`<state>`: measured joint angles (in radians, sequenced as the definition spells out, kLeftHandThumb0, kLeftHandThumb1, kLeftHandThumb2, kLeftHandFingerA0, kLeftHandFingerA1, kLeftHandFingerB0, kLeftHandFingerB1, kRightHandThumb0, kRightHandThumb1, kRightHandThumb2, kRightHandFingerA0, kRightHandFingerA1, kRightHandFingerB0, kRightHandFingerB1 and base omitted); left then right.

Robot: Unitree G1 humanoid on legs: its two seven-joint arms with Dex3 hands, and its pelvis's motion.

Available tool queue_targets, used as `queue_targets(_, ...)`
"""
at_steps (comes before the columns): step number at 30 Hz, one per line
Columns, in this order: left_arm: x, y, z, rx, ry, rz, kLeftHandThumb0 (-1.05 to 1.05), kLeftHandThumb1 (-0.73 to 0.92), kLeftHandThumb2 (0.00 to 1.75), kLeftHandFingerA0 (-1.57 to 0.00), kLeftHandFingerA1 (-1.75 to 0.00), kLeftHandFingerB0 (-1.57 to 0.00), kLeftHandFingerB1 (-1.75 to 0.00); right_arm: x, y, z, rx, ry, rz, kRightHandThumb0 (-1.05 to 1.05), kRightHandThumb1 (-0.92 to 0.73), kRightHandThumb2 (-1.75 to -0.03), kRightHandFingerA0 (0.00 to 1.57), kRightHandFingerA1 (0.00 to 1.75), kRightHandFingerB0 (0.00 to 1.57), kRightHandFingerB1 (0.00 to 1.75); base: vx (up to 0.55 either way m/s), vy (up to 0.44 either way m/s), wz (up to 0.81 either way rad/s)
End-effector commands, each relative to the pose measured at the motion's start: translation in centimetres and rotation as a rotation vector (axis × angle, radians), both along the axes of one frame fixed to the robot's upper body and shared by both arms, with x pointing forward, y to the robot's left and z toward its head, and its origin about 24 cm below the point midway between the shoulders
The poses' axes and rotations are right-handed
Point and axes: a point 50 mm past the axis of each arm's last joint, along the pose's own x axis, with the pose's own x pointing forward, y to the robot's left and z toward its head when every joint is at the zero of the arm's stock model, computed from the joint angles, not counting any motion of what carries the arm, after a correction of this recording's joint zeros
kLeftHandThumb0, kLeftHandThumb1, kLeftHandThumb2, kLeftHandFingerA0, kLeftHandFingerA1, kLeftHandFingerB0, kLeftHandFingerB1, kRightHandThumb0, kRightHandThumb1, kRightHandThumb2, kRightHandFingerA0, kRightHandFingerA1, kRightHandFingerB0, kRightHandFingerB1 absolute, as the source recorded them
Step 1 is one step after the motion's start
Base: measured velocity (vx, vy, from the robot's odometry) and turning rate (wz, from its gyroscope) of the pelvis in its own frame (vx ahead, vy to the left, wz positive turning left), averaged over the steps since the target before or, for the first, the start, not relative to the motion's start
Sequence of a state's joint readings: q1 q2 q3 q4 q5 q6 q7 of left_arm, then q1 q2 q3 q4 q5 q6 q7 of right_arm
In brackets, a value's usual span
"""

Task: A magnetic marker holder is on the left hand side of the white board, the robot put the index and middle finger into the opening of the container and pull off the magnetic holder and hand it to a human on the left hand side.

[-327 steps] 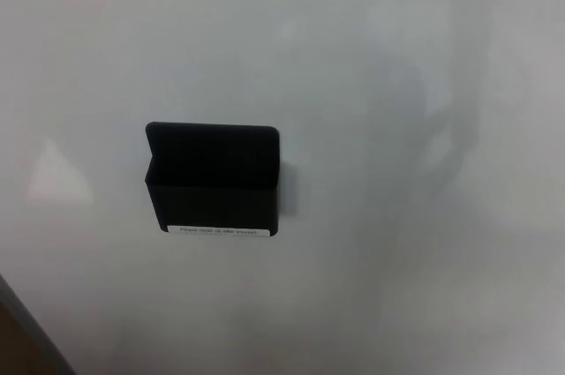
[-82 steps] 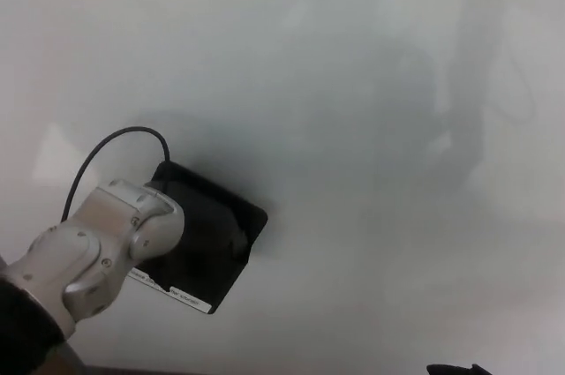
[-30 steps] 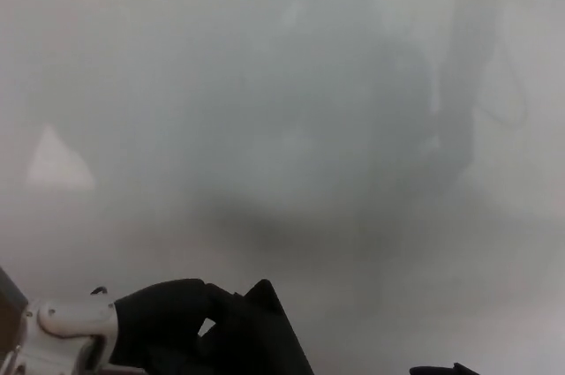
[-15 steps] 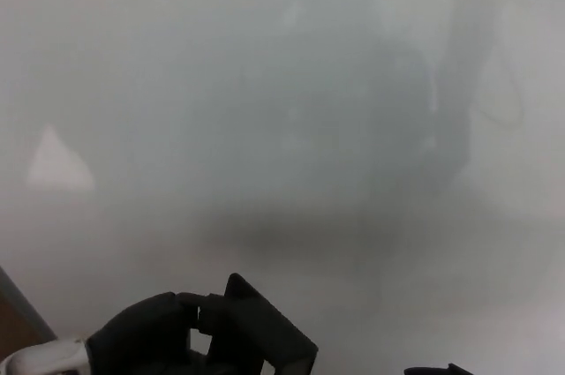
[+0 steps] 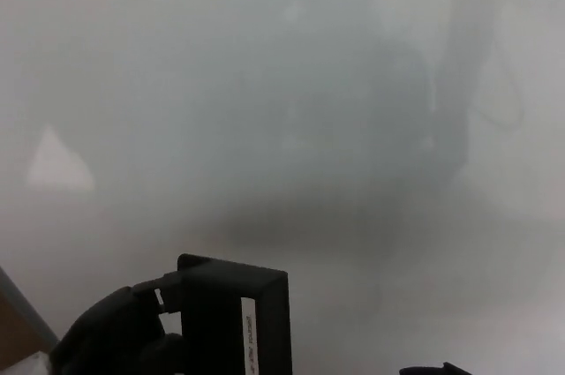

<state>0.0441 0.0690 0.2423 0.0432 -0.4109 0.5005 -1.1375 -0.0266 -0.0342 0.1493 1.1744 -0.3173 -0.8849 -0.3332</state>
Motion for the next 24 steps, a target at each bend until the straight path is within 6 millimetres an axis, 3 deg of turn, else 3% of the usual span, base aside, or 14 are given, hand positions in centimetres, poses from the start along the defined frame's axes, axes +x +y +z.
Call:
queue_targets(1, -2.7, 2.3, 6.8, -0.945, -0.372, -0.069, -0.78, 0.62, 0.59, -0.75, -0.55, -0.37, -0.42, 0.6, -0.9, -0.3, -0.086, 0.034, -0.03, -0.45, -0.66, -0.6, 0.81, 0.54, 0.66, 0.48, 0.0, 0.0, 0.0)
queue_targets(6, -2.9, 2.8, 6.9, -0.921, -0.342, -0.105, -0.82, 0.5, 0.56, -0.78, -0.55, -0.39, -0.44, 0.6, -0.9, -0.3, -0.088, 0.03, -0.029, -0.44, -0.66, -0.6, 0.85, 0.54, 0.69, 0.48, 0.0, 0.0, 0.0)
queue_targets(8, -3.0, 2.8, 6.9, -0.913, -0.359, -0.104, -0.84, 0.53, 0.57, -0.76, -0.55, -0.38, -0.44, 0.6, -1.0, -0.3, -0.093, 0.029, -0.028, -0.44, -0.66, -0.6, 0.85, 0.55, 0.69, 0.49, 0.0, 0.0, 0.0)
queue_targets(9, -3.2, 2.8, 7.2, -0.91, -0.348, -0.102, -0.91, 0.43, 0.84, -0.78, -0.59, -0.36, -0.49, 0.5, -1.0, -0.3, -0.092, 0.03, -0.03, -0.44, -0.65, -0.6, 0.85, 0.54, 0.7, 0.49, 0.0, 0.0, 0.0)
queue_targets(10, -3.3, 2.9, 7.4, -0.906, -0.331, -0.1, -0.91, 0.43, 0.84, -0.78, -0.59, -0.36, -0.49, 0.5, -0.9, -0.3, -0.09, 0.031, -0.032, -0.44, -0.65, -0.6, 0.85, 0.54, 0.7, 0.49, 0.0, 0.0, 0.0)
queue_targets(11, -3.6, 2.8, 7.5, -0.91, -0.322, -0.089, -0.84, 0.49, 0.57, -0.78, -0.54, -0.43, -0.44, 0.2, -0.9, -0.4, -0.087, 0.039, -0.036, -0.43, -0.65, -0.59, 0.84, 0.54, 0.7, 0.48, 0.0, 0.0, 0.0)
queue_targets(14, -4.1, 2.6, 7.6, -0.93, -0.336, -0.068, -0.89, 0.53, 0.57, -0.73, -0.5, -0.41, -0.45, -0.5, -1.1, -0.6, -0.076, 0.047, -0.048, -0.42, -0.64, -0.59, 0.86, 0.56, 0.71, 0.49, 0.0, 0.0, 0.0)
queue_targets(18, -3.4, 3.7, 8.0, -0.968, -0.408, -0.073, -0.93, 0.63, 0.6, -0.72, -0.47, -0.41, -0.42, -0.3, -1.2, -0.6, -0.089, 0.048, -0.044, -0.44, -0.65, -0.59, 0.83, 0.54, 0.67, 0.48, 0.0, 0.0, 0.0)
queue_targets(19, -3.1, 4.2, 8.3, -0.955, -0.442, -0.066, -0.93, 0.49, 0.95, -0.66, -0.57, -0.41, -0.54, 0.1, -1.2, -0.5, -0.092, 0.041, -0.043, -0.47, -0.66, -0.6, 0.83, 0.55, 0.67, 0.48, 0.0, 0.0, 0.0)
queue_targets(20, -2.9, 4.5, 8.6, -0.945, -0.462, -0.061, -0.93, 0.49, 0.95, -0.66, -0.57, -0.41, -0.54, 0.4, -1.2, -0.3, -0.093, 0.037, -0.043, -0.47, -0.66, -0.6, 0.83, 0.55, 0.67, 0.48, 0.0, 0.0, 0.0)
queue_targets(21, -3.0, 5.5, 9.2, -0.915, -0.475, -0.042, -0.87, 0.67, 0.61, -0.72, -0.48, -0.5, -0.46, 0.8, -1.3, -0.1, -0.092, 0.027, -0.043, -0.46, -0.66, -0.6, 0.83, 0.54, 0.68, 0.48, 0.0, 0.0, 0.0)
queue_targets(22, -3.0, 5.8, 9.3, -0.91, -0.472, -0.038, -0.87, 0.67, 0.61, -0.72, -0.48, -0.5, -0.46, 0.9, -1.3, -0.1, -0.092, 0.026, -0.043, -0.46, -0.66, -0.6, 0.83, 0.54, 0.68, 0.48, 0.0, 0.0, 0.0)
queue_targets(23, -3.2, 6.3, 9.6, -0.898, -0.485, -0.024, -0.92, 0.53, 0.95, -0.67, -0.56, -0.49, -0.55, 0.9, -1.4, -0.1, -0.102, 0.019, -0.035, -0.45, -0.66, -0.6, 0.86, 0.56, 0.69, 0.48, 0.0, 0.0, 0.0)
queue_targets(24, -3.4, 6.7, 9.7, -0.893, -0.483, -0.02, -0.85, 0.65, 0.6, -0.81, -0.55, -0.62, -0.46, 0.8, -1.4, -0.1, -0.109, 0.018, -0.029, -0.45, -0.66, -0.6, 0.86, 0.55, 0.69, 0.48, 0.0, 0.0, 0.0)
